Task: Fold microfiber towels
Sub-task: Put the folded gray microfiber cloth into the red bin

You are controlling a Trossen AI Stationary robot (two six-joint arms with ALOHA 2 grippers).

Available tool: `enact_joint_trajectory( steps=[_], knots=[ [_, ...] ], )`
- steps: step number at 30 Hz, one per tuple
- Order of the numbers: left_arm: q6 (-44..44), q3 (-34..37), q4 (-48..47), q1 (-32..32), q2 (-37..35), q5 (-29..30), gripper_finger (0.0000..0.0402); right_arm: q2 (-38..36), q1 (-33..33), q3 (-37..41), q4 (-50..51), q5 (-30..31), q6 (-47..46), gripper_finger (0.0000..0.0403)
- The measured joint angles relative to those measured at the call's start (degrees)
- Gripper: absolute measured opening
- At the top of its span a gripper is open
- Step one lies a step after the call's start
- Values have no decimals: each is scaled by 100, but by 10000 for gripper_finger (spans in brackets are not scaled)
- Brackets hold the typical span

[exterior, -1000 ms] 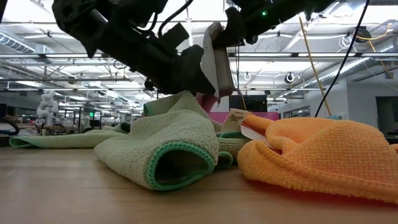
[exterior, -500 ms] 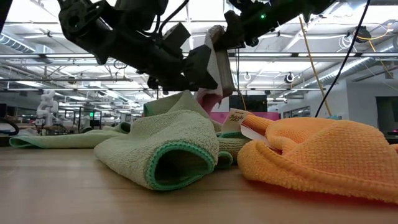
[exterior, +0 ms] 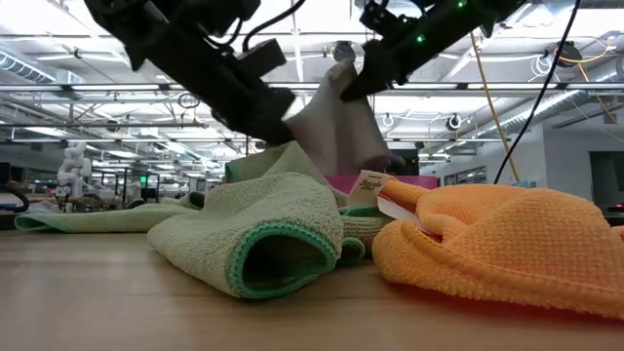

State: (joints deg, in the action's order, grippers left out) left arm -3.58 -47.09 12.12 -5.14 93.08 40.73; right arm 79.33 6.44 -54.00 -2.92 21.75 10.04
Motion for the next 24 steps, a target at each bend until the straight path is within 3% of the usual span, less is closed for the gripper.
enact_joint_trajectory(
  steps=[4, 13, 18, 21, 24],
  knots=[
    [519, 2, -648, 190, -420, -216, 8, 0, 59, 4, 242, -415, 104, 4],
    [1633, 2, -1011, 784, -1020, -252, 9, 0, 460, 569, -411, -405, 651, 4],
    [2109, -12, -876, 1012, -1193, -687, 16, -5, 685, 899, -1296, -538, 1089, 11],
    [2190, 4, -1075, 1008, -1222, -877, 17, -5, 712, 970, -1363, -790, 1199, 16],
    [2267, -9, -1241, 983, -1218, -1469, 7, -4, 705, 1133, -1362, -876, 1211, 14]
  ],
)
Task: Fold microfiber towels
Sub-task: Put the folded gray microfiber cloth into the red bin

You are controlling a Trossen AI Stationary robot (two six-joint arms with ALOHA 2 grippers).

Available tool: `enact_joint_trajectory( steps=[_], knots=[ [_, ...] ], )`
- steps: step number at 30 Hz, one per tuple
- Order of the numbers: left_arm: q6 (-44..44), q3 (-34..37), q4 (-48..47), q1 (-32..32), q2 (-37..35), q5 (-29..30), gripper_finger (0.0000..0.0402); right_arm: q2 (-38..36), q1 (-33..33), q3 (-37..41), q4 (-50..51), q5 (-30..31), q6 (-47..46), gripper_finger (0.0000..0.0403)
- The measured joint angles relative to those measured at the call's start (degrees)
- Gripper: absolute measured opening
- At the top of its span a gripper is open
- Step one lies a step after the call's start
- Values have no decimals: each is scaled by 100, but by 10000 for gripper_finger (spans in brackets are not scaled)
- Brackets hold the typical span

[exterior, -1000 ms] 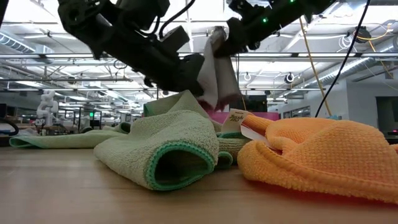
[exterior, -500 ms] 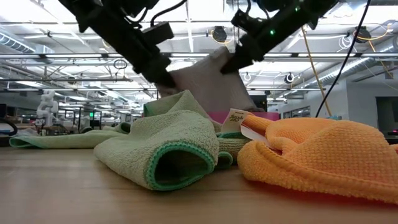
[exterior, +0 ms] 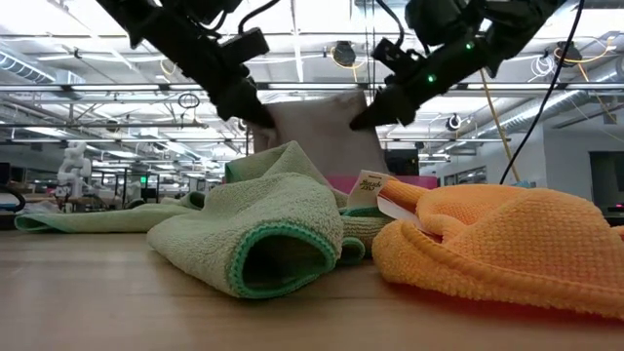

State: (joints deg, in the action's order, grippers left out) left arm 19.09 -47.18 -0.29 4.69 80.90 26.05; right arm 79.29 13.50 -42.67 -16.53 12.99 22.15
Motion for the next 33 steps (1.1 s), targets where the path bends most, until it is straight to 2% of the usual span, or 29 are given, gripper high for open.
enact_joint_trajectory(
  steps=[6, 10, 12, 18, 21, 25, 29, 33],
  knots=[
    [77, 4, -432, -146, 11, -1262, 21, 0, -15, 284, 11, -818, -277, 13],
    [125, 9, -458, -157, 22, -1842, 10, 0, -15, 392, 7, -1038, -446, 20],
    [129, 9, -445, -159, 58, -1783, 7, 2, -15, 405, -4, -1025, -506, 21],
    [486, 9, -15, -8, 52, -453, 21, 2, -4, 406, -925, -422, -386, 14],
    [751, 5, 431, 135, 20, -351, 15, 2, 6, 406, -1297, -199, -46, 12],
    [825, 5, 244, 200, 22, -980, 8, 2, 17, 406, -992, -361, -20, 13],
    [753, 7, -320, 158, 75, -1802, 21, 4, -9, 630, -723, -867, -125, 13],
    [743, 9, -613, 103, 215, -2399, 14, 4, -15, 806, -771, -1503, -191, 21]
  ],
)
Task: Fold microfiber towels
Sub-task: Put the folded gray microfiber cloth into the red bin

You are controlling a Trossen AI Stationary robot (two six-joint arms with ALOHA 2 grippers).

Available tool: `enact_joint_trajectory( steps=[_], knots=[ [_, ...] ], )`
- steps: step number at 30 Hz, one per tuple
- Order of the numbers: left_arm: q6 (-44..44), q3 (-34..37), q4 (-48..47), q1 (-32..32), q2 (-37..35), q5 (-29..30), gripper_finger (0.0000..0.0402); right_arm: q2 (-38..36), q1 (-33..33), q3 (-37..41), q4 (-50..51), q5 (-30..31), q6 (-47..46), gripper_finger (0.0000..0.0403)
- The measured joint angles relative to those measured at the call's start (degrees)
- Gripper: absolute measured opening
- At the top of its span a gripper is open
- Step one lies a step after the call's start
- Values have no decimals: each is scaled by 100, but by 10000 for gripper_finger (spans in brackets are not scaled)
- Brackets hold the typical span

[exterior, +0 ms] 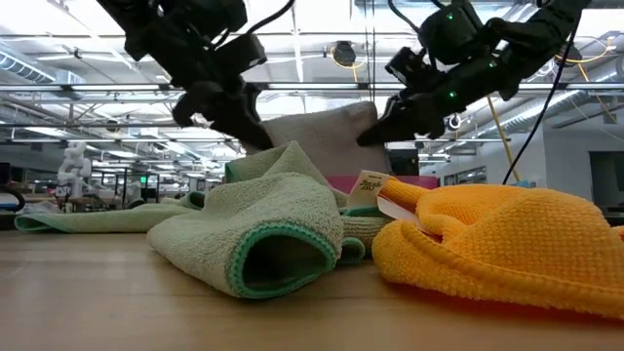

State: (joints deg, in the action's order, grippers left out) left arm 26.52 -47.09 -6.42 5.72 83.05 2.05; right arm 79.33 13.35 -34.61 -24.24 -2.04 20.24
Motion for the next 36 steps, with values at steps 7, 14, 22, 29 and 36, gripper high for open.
enact_joint_trajectory(
  steps=[7, 14, 22, 29, 36],
  knots=[
    [0, -2, 68, -33, 139, -71, 20, 0, 0, 141, 132, -128, -391, 77],
    [17, 0, 57, -33, 146, -71, 18, -22, -11, 144, -115, -694, -962, 156],
    [-32, 0, 68, -33, 146, -69, 22, -22, -38, 144, -213, -1253, -998, 156],
    [-120, 0, 244, 1, 146, 42, 7, -22, -119, 144, -173, -1769, -1523, 12],
    [-157, 0, 375, 100, 193, -429, 27, -22, -145, 140, 195, -1754, -2575, 9]
  ],
)
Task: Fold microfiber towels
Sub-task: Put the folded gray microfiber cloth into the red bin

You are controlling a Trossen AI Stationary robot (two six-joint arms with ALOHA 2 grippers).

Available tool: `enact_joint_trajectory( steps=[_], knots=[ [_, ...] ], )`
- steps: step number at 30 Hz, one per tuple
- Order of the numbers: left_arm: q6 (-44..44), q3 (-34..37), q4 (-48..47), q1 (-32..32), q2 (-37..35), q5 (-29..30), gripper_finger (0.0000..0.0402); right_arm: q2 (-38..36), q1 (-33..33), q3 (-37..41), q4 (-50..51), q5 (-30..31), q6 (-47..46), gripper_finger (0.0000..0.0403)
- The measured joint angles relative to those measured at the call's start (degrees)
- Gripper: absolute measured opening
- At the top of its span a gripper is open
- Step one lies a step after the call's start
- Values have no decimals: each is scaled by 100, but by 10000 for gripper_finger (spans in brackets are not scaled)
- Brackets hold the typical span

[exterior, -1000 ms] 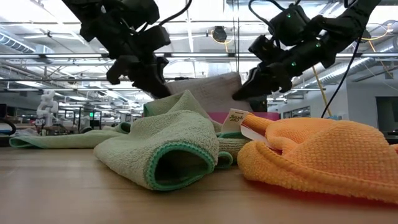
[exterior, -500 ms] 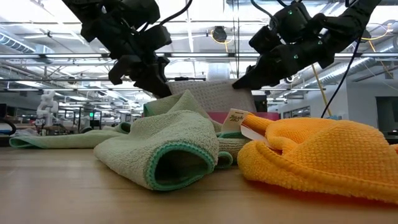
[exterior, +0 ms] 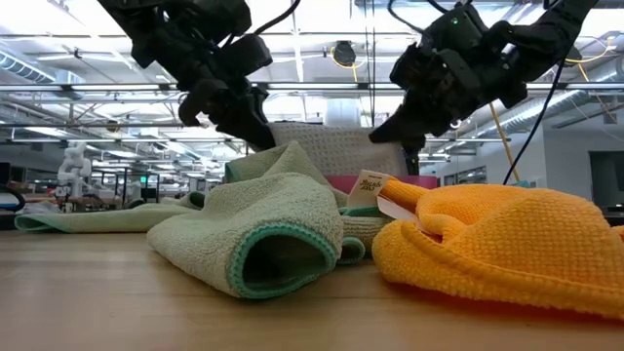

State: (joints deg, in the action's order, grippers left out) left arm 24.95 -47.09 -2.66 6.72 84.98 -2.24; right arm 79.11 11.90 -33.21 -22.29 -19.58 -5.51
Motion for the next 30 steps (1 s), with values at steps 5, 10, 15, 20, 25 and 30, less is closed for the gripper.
enact_joint_trajectory(
  steps=[5, 10, 15, 20, 25, 30],
  knots=[
    [-139, 0, 107, 128, 258, 32, 22, 36, 92, -2, 148, 354, -268, 7],
    [-321, -3, 298, 232, 482, 122, 41, 180, 123, -2, 138, 876, -278, 8],
    [-313, -2, 359, 240, 639, 370, 74, 501, 128, -2, -119, 1274, -12, 8],
    [-555, -2, 464, 247, 703, 1243, 120, 671, 125, -4, -287, 1689, 105, 13],
    [-557, -2, 594, 242, 700, 1278, 184, 667, 124, -2, -217, 1972, 172, 62],
    [-494, -2, 631, 226, 482, 1283, 232, 602, 125, -2, -181, 1980, 150, 123]
  ],
)
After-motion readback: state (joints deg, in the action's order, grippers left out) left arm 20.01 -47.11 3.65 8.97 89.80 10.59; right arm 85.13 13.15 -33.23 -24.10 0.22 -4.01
